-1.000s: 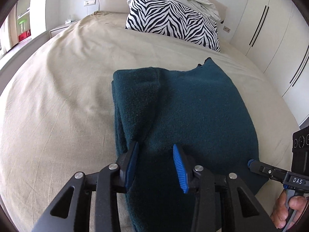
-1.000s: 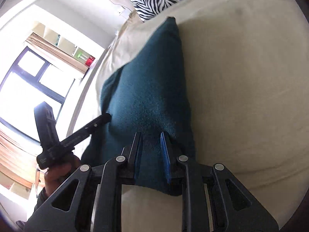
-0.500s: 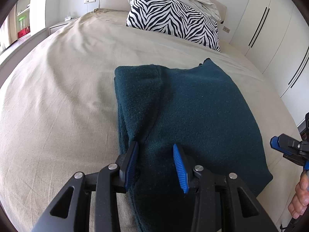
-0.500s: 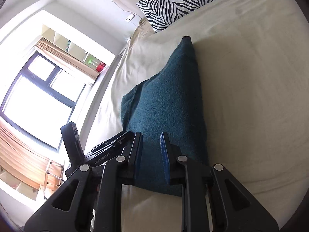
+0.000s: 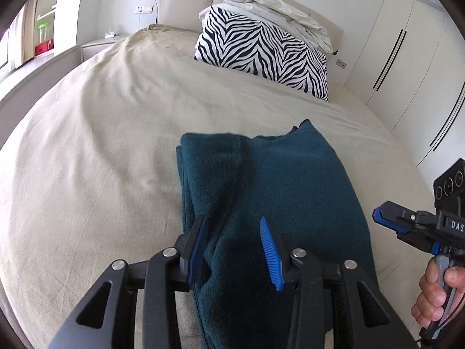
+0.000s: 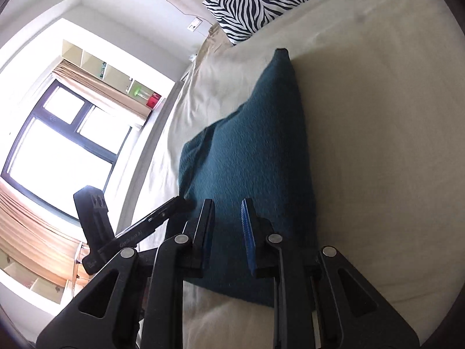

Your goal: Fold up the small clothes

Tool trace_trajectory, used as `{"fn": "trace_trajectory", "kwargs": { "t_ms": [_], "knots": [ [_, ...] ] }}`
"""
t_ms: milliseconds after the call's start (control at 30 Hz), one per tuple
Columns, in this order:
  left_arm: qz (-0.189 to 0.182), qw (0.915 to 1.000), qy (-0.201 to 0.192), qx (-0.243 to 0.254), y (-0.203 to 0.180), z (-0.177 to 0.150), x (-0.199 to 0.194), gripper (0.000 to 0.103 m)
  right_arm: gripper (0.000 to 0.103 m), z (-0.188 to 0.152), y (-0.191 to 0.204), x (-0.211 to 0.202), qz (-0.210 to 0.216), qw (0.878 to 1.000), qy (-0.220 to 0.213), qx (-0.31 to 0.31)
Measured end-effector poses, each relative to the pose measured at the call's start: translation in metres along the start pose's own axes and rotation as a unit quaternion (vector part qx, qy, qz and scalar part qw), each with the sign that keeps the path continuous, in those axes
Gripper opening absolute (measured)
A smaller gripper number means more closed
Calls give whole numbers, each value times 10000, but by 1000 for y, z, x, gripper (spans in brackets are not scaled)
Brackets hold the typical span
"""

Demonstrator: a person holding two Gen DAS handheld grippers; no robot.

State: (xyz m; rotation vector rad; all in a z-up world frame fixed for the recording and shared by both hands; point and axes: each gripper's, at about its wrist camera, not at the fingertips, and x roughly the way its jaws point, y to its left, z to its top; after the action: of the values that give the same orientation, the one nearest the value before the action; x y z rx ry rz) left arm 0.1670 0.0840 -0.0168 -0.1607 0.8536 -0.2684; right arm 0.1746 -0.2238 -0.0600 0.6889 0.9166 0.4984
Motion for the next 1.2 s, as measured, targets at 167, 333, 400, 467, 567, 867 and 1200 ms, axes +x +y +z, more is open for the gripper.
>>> {"fn": "trace_trajectory", "kwargs": {
  "t_ms": [167,333,400,467,567,867,1200],
  "knots": [
    [343,9988,348,49,-1,29,35,42,19,61,10,45,126,9999,2,39],
    [408,9973,607,79,7,21,73,44,0,68,-35,104,-350,9988,177,305],
    [507,9968,579,235,1,19,73,44,0,62,-43,103,-409,9991,-113,-12],
    [508,9967,559,290,0,18,74,45,0,59,-46,98,-292,9994,-147,63],
    [451,9971,556,246,3,17,74,45,6,58,-31,81,-332,9993,-116,131],
    [681,9953,498,471,-6,13,75,45,0,26,-34,75,-171,9996,45,-202],
    [698,9953,437,510,-6,11,74,45,58,28,-8,41,-266,9985,-334,-329]
  ]
}}
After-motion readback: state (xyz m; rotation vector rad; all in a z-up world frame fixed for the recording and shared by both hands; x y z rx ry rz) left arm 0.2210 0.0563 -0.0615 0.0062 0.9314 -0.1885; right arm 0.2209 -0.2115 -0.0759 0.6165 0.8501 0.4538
